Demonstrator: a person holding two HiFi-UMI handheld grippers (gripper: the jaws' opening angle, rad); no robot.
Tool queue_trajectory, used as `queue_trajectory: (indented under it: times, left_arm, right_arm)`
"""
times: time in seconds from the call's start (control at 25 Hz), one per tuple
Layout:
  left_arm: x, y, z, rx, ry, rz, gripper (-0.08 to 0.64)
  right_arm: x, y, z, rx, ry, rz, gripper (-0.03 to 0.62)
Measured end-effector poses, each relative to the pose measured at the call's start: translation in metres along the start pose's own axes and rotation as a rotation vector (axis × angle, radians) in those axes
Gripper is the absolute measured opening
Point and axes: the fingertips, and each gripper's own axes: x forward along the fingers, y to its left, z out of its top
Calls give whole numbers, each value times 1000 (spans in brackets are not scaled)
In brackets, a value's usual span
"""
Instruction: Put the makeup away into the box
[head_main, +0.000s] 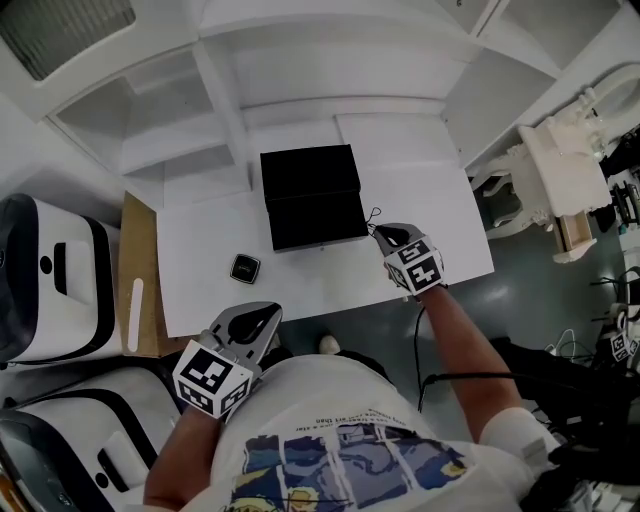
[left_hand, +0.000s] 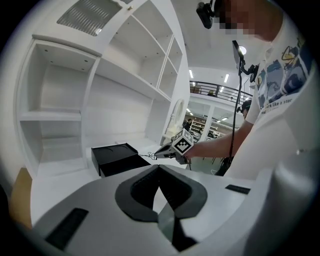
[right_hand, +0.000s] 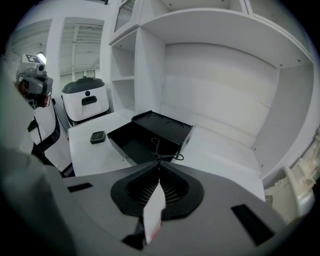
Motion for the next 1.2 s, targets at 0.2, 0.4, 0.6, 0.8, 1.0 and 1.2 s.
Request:
queue_trajectory:
  times: [0.2, 0.4, 0.6, 0.8, 1.0, 1.2]
  left_arm:
    - [-19, 24, -2, -13, -8, 15, 14]
    - [-38, 44, -6, -31, -8, 25, 14]
    - [-56, 63, -14, -38, -6, 34, 14]
    - [-76, 81, -20, -43, -3, 47, 14]
    - [-91, 96, -29, -48, 4, 44, 14]
    - [-102, 106, -38, -56, 14, 39, 14]
  right_arm:
    - [21, 31, 25, -8, 18, 39, 31]
    - [51, 55, 39, -23, 42, 58, 31]
    - [78, 77, 48, -27, 59, 66, 31]
    - [99, 94, 54, -12, 81, 58, 31]
    - [118, 104, 59, 5, 112, 32, 31]
    - [134, 112, 59, 26, 150, 6, 31]
